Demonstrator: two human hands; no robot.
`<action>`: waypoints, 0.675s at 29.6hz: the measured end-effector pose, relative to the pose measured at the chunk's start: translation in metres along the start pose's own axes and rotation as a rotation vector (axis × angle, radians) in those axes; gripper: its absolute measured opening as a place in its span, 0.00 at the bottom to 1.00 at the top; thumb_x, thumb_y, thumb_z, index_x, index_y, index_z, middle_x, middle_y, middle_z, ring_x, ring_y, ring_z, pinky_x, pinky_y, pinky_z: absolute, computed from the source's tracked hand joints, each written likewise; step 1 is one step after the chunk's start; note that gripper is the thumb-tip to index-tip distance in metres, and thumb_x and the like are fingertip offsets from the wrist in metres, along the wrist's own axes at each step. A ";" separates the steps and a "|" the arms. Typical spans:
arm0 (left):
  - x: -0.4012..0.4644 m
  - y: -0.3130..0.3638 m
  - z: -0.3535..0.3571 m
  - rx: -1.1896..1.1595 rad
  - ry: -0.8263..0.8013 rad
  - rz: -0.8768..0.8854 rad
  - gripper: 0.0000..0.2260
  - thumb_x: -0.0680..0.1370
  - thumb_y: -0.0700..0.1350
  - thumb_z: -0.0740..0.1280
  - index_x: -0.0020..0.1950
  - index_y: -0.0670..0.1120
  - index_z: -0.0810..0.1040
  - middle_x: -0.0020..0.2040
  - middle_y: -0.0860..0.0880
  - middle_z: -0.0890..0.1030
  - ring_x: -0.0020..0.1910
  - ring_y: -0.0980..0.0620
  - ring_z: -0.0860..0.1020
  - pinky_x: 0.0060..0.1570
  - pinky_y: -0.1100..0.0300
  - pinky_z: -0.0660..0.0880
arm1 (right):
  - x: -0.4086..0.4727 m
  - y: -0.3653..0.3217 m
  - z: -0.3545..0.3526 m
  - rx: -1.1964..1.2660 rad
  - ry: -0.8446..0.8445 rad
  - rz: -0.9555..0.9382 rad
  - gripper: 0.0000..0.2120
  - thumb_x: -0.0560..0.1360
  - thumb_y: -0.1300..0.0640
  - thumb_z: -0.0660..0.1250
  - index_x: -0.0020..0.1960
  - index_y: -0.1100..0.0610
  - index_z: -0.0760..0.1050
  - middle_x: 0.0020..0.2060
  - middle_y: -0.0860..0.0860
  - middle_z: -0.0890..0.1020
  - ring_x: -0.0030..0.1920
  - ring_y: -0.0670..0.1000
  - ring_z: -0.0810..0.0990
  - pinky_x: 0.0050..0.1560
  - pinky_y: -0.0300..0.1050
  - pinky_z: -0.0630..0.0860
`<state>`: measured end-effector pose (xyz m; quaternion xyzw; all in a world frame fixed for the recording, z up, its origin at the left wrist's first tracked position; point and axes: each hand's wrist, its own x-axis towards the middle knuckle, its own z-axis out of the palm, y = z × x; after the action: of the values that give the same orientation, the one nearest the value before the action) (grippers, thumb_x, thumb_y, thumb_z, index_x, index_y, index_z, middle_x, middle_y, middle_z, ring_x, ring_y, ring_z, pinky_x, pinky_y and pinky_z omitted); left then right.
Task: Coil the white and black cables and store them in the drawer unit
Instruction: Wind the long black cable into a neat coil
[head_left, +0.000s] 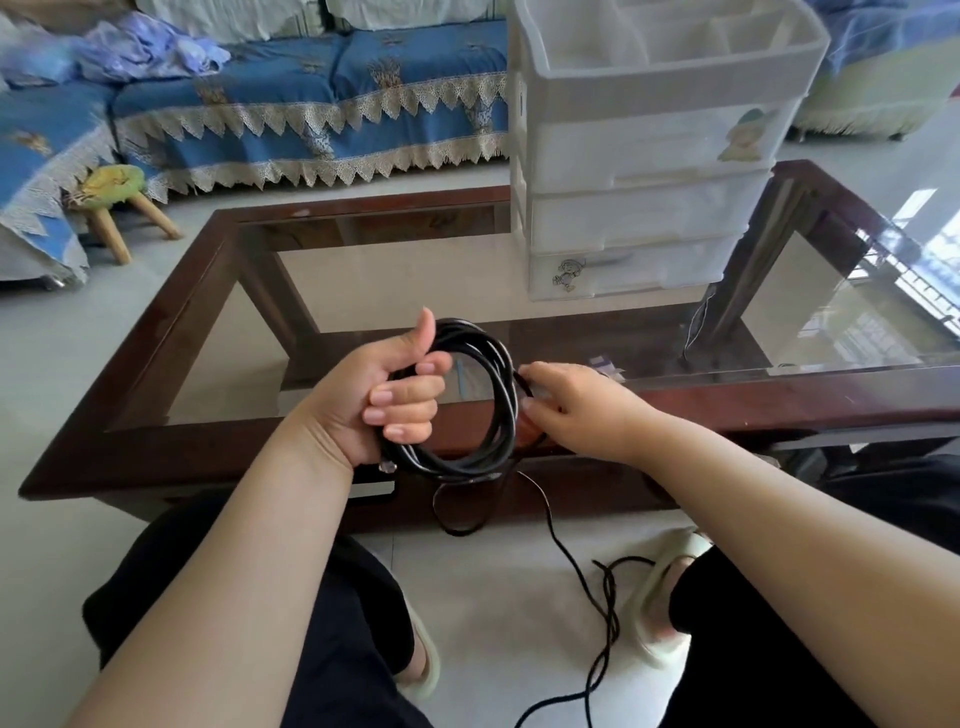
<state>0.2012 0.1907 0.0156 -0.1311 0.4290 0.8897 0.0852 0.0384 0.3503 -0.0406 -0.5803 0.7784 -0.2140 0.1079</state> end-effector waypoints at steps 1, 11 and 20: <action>-0.002 0.002 -0.001 -0.010 0.048 0.028 0.20 0.76 0.59 0.62 0.32 0.46 0.71 0.16 0.55 0.64 0.13 0.61 0.63 0.16 0.67 0.61 | 0.000 -0.003 -0.001 0.045 -0.034 0.048 0.06 0.78 0.52 0.61 0.51 0.55 0.71 0.47 0.54 0.80 0.53 0.57 0.76 0.48 0.46 0.69; -0.015 0.016 -0.010 -0.074 0.367 0.428 0.21 0.79 0.60 0.56 0.34 0.47 0.66 0.16 0.55 0.62 0.13 0.58 0.60 0.17 0.68 0.59 | 0.004 0.014 -0.032 -0.357 0.165 0.181 0.08 0.77 0.48 0.62 0.50 0.51 0.75 0.45 0.49 0.79 0.54 0.55 0.74 0.67 0.51 0.58; -0.015 0.020 -0.028 -0.517 0.622 0.635 0.22 0.81 0.57 0.58 0.31 0.47 0.66 0.18 0.55 0.63 0.16 0.57 0.62 0.19 0.68 0.61 | -0.006 0.024 -0.031 -0.264 0.347 0.238 0.15 0.76 0.65 0.62 0.59 0.53 0.74 0.56 0.51 0.72 0.46 0.59 0.77 0.37 0.51 0.76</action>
<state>0.2143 0.1555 0.0181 -0.2696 0.2190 0.8675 -0.3562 0.0068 0.3682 -0.0245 -0.4479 0.8694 -0.1929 -0.0796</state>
